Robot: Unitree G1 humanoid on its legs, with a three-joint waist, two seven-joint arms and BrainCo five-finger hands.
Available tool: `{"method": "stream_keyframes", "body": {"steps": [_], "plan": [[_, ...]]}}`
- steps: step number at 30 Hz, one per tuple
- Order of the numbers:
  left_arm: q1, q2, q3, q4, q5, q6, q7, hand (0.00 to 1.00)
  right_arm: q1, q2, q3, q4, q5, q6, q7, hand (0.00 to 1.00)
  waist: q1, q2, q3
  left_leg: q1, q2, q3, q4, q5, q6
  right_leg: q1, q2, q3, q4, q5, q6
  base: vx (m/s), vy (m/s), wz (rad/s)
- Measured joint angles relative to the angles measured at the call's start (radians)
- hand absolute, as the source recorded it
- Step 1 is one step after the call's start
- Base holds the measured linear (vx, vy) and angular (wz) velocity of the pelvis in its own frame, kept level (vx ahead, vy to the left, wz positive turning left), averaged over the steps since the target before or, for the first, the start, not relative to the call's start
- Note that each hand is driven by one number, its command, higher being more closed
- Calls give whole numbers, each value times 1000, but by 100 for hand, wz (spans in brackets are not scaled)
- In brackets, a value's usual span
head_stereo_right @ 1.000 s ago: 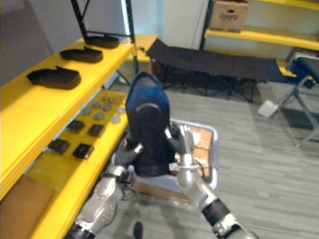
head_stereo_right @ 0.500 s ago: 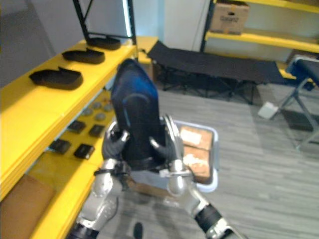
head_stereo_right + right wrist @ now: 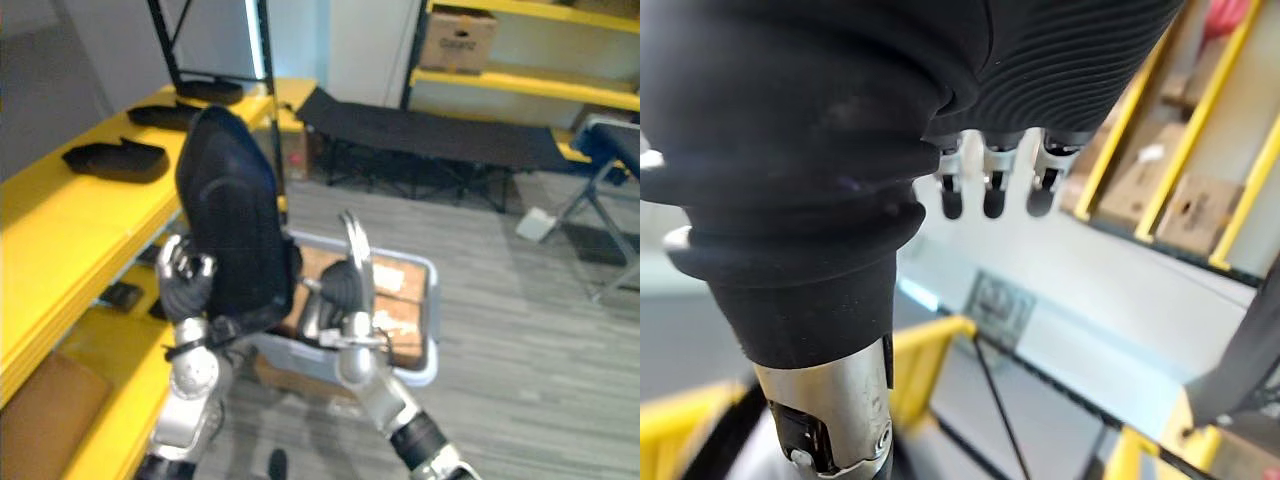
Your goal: Walk over and take plastic housings, then place them on the shelf
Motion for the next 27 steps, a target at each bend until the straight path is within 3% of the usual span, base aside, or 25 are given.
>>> {"method": "stream_keyframes", "body": {"steps": [3, 4, 6, 13, 17, 22, 27], "plan": [[15, -1, 39, 0, 13, 0, 38, 100, 60, 0, -57, -105, 177, -66, 59, 0, -2, 0, 0, 5, 2, 19, 0, -5, 2, -6, 1, 21, -2, 0, 0, 31, -2, -16], [23, -1, 50, 0, 19, 0, 52, 100, 83, -1, -83, -134, 229, -83, 89, 0, -15, 1, 1, 4, 2, 21, 0, -6, 2, -10, 1, 24, -1, 0, 0, 28, -5, -18], [32, -1, 71, 0, 38, 1, 70, 100, 117, -2, -120, -161, 278, -99, 115, 0, -23, 1, 1, 5, 2, 26, 0, -8, 0, -13, 1, 30, 0, 0, 0, 22, -1, -11], [83, -4, 175, 0, 78, 0, 147, 100, 262, -4, -274, -182, 364, -121, 193, 0, -49, 18, 10, 20, 9, 74, 0, -28, -4, -30, 1, 78, 1, 0, 0, 28, 4, -22], [106, -10, 239, 0, 60, -17, 155, 100, 328, -5, -365, -172, 459, -92, 299, 0, -61, 21, 10, 20, 9, 77, 0, -29, -3, -30, 2, 79, -6, 1, 1, 44, 1, -4], [156, -51, 263, -74, -125, -111, 35, 100, 362, -1, -387, -85, 532, -61, 476, 0, -64, 21, 10, 18, 7, 75, 0, -30, -3, -28, 1, 77, -13, 1, 2, 39, 4, 0], [208, -62, 281, -180, -164, -147, -46, 100, 356, 2, -359, -25, 539, -60, 557, 0, -48, 24, 12, 17, -3, 46, 0, -34, -7, -6, 0, 43, -22, -3, 7, 15, 9, 16]]}}
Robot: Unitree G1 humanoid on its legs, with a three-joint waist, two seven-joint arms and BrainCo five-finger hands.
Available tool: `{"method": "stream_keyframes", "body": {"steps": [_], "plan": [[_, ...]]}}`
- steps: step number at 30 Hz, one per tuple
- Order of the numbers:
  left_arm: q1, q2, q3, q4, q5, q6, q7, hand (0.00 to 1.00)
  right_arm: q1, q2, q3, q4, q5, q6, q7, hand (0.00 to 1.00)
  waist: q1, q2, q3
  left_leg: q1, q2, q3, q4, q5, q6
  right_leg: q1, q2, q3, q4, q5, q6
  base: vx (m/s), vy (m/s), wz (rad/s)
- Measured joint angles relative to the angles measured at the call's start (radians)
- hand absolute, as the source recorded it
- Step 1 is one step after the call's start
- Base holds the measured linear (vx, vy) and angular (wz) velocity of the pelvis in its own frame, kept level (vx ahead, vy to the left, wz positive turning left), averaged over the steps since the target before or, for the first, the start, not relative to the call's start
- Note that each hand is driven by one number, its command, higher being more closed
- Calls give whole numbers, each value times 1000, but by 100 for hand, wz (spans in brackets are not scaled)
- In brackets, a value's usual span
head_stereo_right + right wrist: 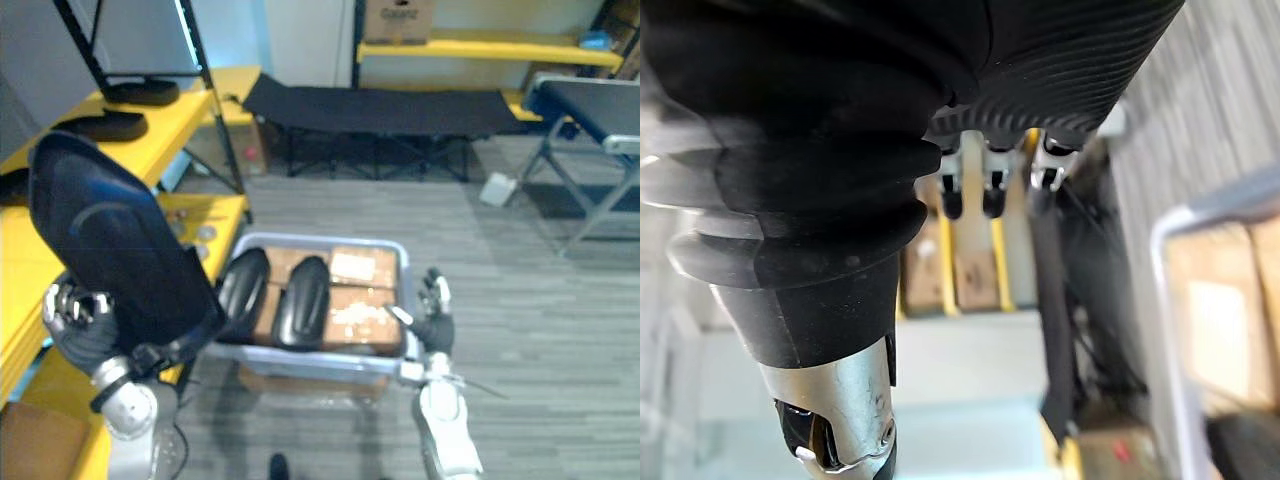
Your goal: Walk over and take plastic housings, then place them on the shelf
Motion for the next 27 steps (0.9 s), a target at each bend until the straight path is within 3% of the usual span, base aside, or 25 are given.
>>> {"method": "stream_keyframes", "body": {"steps": [2, 11, 16, 23, 25, 27], "plan": [[21, -5, 25, -39, 0, -6, -13, 100, -18, 1, 24, 23, 0, 0, 2, 0, 5, 2, -1, -3, -6, -31, 0, 0, 0, 14, -3, -31, 1, -9, 3, 14, 1, 50], [115, -52, 237, -179, 0, -45, -43, 100, -149, 44, 167, 93, -13, 6, -15, 0, 128, 3, -13, -54, -46, -185, 5, 24, 14, 62, -13, -197, -1, -17, 17, 50, 0, 51], [129, -58, 312, -217, -3, -75, -52, 100, -197, 49, 200, 115, -22, 6, -18, 0, 171, 2, -14, -62, -68, -224, 1, 20, 13, 79, -25, -248, 6, -33, 4, 20, 30, 30], [130, -60, 346, -218, -49, -80, -123, 100, -218, 47, 217, 128, -32, 5, 15, 0, 195, -15, -21, -73, -87, -315, 1, 29, 15, 79, -36, -295, 85, -95, -8, -7, 6, 35], [121, -57, 337, -214, -97, -81, -177, 100, -210, 40, 209, 126, -33, 5, -16, 0, 183, -23, -19, -76, -97, -380, 1, 39, 14, 74, -32, -237, 141, -148, -46, -20, -42, 75], [102, -53, 330, -211, -118, -81, -201, 100, -192, 38, 185, 122, -28, 5, -29, 0, 160, -32, -15, -83, -108, -439, 2, 51, 13, 75, -23, -157, 173, -183, -58, -36, -60, 95]]}}
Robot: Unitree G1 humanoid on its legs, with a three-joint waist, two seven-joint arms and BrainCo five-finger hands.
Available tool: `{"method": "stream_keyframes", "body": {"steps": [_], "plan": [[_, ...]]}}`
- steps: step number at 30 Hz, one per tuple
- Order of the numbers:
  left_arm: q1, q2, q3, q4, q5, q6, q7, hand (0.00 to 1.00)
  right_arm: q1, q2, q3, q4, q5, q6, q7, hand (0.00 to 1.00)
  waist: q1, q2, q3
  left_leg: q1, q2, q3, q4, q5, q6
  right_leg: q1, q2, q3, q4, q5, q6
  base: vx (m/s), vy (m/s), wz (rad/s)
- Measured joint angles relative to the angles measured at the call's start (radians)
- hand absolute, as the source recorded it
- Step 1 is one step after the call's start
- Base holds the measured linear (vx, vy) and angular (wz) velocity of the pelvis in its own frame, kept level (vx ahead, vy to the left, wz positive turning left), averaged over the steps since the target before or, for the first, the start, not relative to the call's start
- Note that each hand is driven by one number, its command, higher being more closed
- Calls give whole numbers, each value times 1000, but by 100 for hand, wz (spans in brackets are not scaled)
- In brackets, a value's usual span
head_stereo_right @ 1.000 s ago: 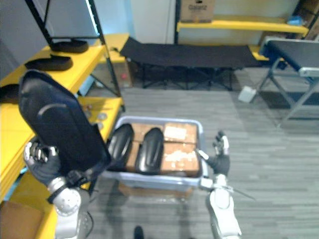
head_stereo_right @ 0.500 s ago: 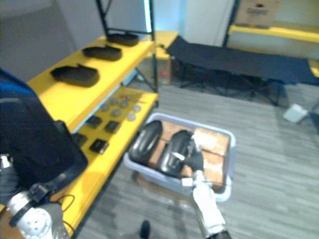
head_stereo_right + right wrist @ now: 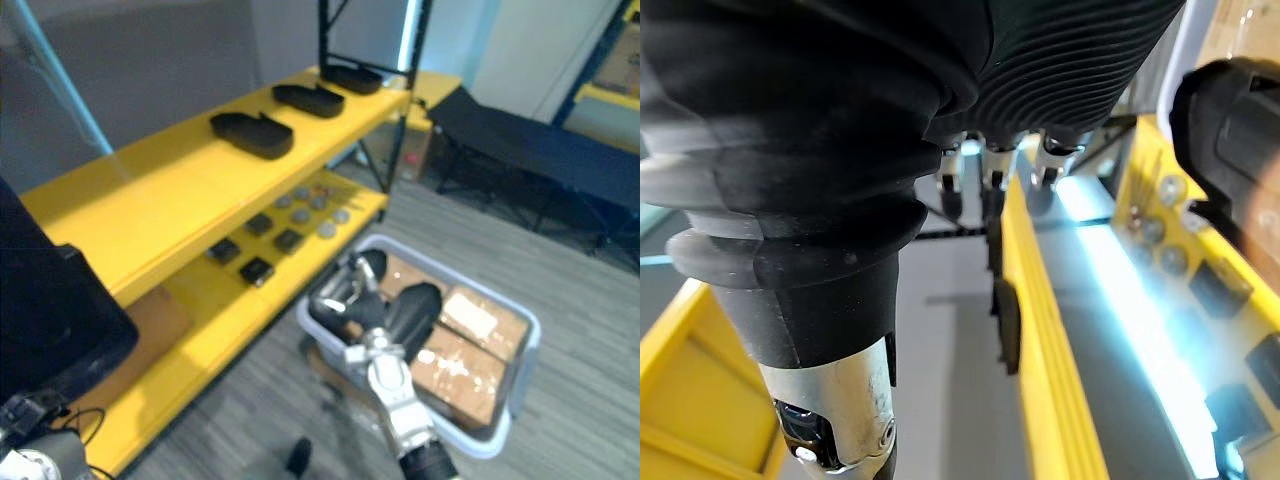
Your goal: Walk over and take plastic housings, then place them on the shelf
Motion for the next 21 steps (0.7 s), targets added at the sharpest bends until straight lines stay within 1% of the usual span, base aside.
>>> {"method": "stream_keyframes", "body": {"steps": [2, 3, 4, 6, 8, 9, 10, 11, 12, 13, 14, 15, 16, 17, 18, 19, 20, 21], "plan": [[-11, 1, 9, 1, -6, 0, 3, 100, 8, -5, -31, 0, 7, 1, 12, 0, 8, -10, 15, -1, 4, -10, 4, 17, -13, 0, 5, 4, 16, -27, 27, -66, -94, 48], [-7, 1, 12, 4, -9, 0, 6, 100, 8, -8, -38, -1, 7, 1, 25, 0, 10, -8, 19, -1, 8, -13, 4, 20, -17, 0, 10, 5, 18, -30, 34, -104, -140, 8], [5, 1, 12, 14, -23, 1, 13, 100, 8, -18, -50, -3, 7, 1, 51, 0, 10, 6, 28, 0, 23, -26, 4, 26, -27, 0, 26, 5, 24, -32, 37, -139, -165, 5], [20, -1, 11, 26, -30, 1, 15, 100, 8, -25, -59, -6, 7, 1, 74, 0, 8, 20, 42, 0, 40, -30, 5, 34, -38, 0, 41, 5, 31, -38, 46, -145, -146, 5], [51, -6, 4, 34, -31, 7, 13, 100, 12, -35, -63, -8, 7, 1, 99, 0, 3, 44, 58, 1, 66, -43, 4, 39, -53, 4, 72, -4, 43, -50, 37, -147, -116, 12], [59, -7, 3, 34, -32, 8, 11, 100, 12, -36, -63, -9, 7, 1, 104, 0, 2, 50, 61, 0, 74, -30, 4, 31, -54, 5, 81, -7, 53, -52, 36, -139, -126, 27], [71, -7, 1, 40, -39, 9, -2, 100, 25, -36, -70, -21, 7, 2, 112, 0, -2, 62, 69, -3, 99, 56, 4, -1, -12, 11, 89, -30, 68, -51, 35, -116, -144, 54], [75, -7, -15, 58, -44, 8, -16, 100, 52, -41, -91, -49, 7, 2, 115, 0, -9, 59, 71, -6, 116, 146, 8, -50, 52, 25, 89, -64, 63, -45, 29, -103, -136, 71], [74, -7, -22, 71, -50, 7, -26, 100, 59, -45, -101, -56, 7, 2, 117, 0, -15, 53, 75, -16, 121, 188, 27, -88, 68, 34, 85, -82, 51, -43, 25, -104, -68, 78], [79, -8, -36, 94, -61, 6, -40, 100, 61, -57, -122, -59, 7, 0, 131, 0, -21, 48, 84, -52, 143, 261, 104, -109, 81, 36, 59, -113, 55, -46, 11, -105, 2, 46], [97, -9, -39, 113, -66, 6, -44, 100, 61, -69, -138, -59, 7, 0, 141, 0, -20, 48, 87, -81, 151, 315, 208, -111, 87, 24, 42, -116, 67, -54, -1, -111, 24, 27], [101, -9, -40, 121, -71, 6, -45, 100, 63, -76, -147, -59, 7, 0, 148, 0, -22, 44, 89, -89, 153, 338, 258, -114, 91, 20, 31, -117, 69, -54, -1, -64, 21, 5], [106, -9, -53, 126, -75, 5, -48, 100, 72, -82, -161, -60, 7, -3, 157, 0, -25, 48, 90, -87, 161, 380, 354, -139, 101, 19, 13, -118, 70, -50, 5, -34, 8, 7], [106, -9, -62, 126, -75, 3, -53, 100, 80, -84, -168, -61, 7, -4, 157, 0, -26, 54, 87, -84, 171, 399, 384, -157, 92, 20, 8, -124, 70, -46, 11, -8, 78, 28], [104, -9, -85, 124, -75, -11, -77, 100, 92, -86, -182, -63, 7, -5, 155, 0, -47, 67, 80, -61, 188, 418, 397, -197, 47, 22, 2, -145, 70, -39, 24, 31, 151, 56], [101, -9, -118, 116, -76, -13, -102, 100, 102, -87, -194, -69, 7, -5, 153, 0, -73, 80, 76, -34, 188, 417, 336, -219, 10, 24, -3, -169, 73, -27, 44, 59, 190, 62], [97, -9, -136, 115, -76, -13, -115, 100, 105, -87, -199, -72, 7, -5, 153, 0, -79, 86, 75, -23, 183, 419, 299, -222, -12, 21, -5, -174, 75, -22, 53, 96, 209, 49], [79, -4, -163, 116, -75, -11, -137, 100, 116, -75, -209, -74, 6, -5, 151, 0, -77, 78, 80, 4, 153, 423, 240, -191, -20, 24, -27, -174, 76, -7, 63, 120, 242, 25]]}}
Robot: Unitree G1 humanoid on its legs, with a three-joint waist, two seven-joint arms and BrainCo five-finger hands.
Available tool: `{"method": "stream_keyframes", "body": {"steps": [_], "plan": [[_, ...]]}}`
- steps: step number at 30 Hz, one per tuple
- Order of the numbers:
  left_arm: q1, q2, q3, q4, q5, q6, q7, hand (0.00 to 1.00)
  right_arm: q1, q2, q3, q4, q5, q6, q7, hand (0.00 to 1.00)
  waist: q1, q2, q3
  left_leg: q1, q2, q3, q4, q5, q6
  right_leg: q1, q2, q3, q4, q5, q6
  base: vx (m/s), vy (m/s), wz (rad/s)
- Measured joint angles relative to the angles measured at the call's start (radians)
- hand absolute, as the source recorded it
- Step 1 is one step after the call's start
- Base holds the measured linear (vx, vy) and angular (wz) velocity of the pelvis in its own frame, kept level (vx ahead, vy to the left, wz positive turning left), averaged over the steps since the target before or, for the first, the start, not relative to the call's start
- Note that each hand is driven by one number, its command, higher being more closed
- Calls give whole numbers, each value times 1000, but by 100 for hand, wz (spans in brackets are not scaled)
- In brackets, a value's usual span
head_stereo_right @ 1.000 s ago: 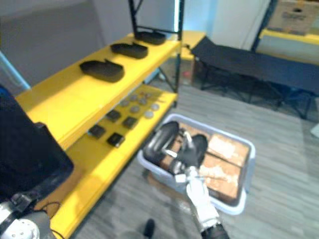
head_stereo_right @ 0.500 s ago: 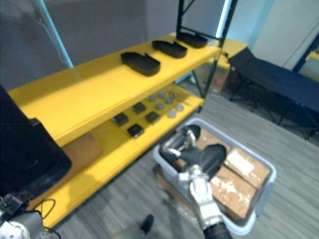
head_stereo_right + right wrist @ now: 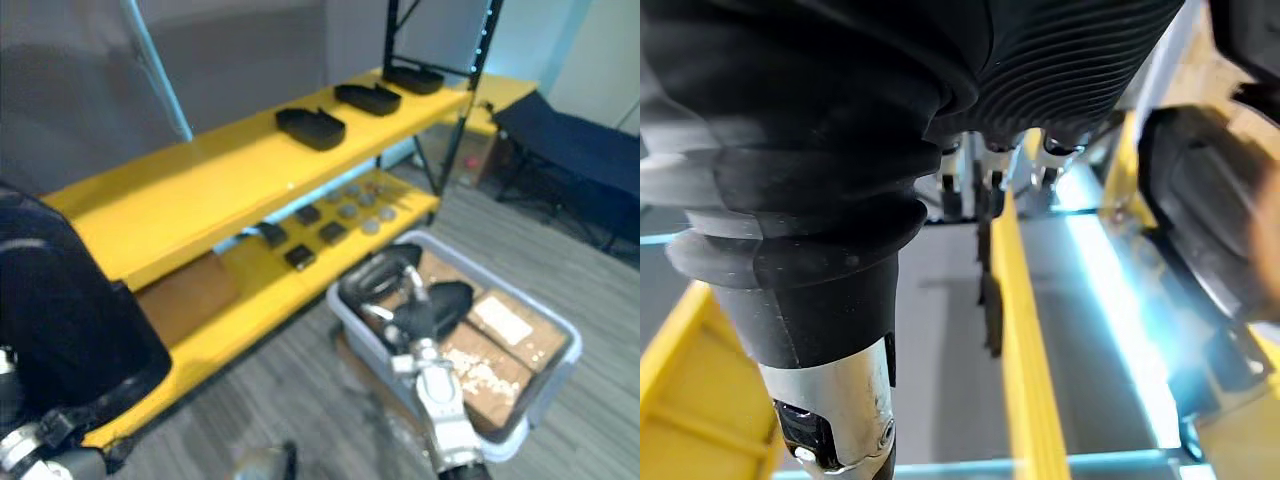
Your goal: Walk over and take plastic housings, then place them on the shelf
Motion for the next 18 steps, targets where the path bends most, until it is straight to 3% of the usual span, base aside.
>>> {"method": "stream_keyframes", "body": {"steps": [1, 4, 8, 13, 16, 18], "plan": [[-14, 2, -26, -1, 0, 2, -20, 100, 16, 32, 1, -12, -2, 0, -1, 0, -2, -25, 7, 29, -34, 5, -61, 27, 16, 2, -23, 5, -12, 17, 9, 98, 199, 16], [-34, 4, -60, -1, 4, 21, -26, 100, 43, 63, -1, -43, -4, -1, -1, 0, -3, -45, 4, 67, -76, 9, -142, 54, 42, 2, -45, 30, -26, 46, -1, 76, 132, 7], [-43, 37, -71, -3, 5, 32, -27, 100, 67, 68, -1, -62, -7, -13, 18, 0, -31, -42, 5, 84, -114, -13, -198, 76, 67, 1, -69, 66, -27, 68, -1, 52, 88, 19], [-51, 50, -92, -3, 5, 52, -21, 100, 77, 64, 6, -63, -10, -32, 56, 0, -25, -26, 15, 77, -123, -18, -203, 83, 71, -11, -74, 90, -20, 69, -2, 28, -20, 8], [-58, 45, -101, -16, 15, 52, -17, 100, 42, 44, 23, -59, -10, -72, 67, 0, -26, -6, 46, 15, -117, -35, -78, 27, 70, -11, -77, 91, 3, 64, 5, 7, -26, 14], [-56, 45, -98, -34, 15, 52, -21, 100, 23, 41, 25, -59, -8, -94, 66, 0, -19, -12, 56, 9, -125, -39, -39, -3, 67, 5, -88, 90, 17, 40, 13, -4, -20, 13]]}}
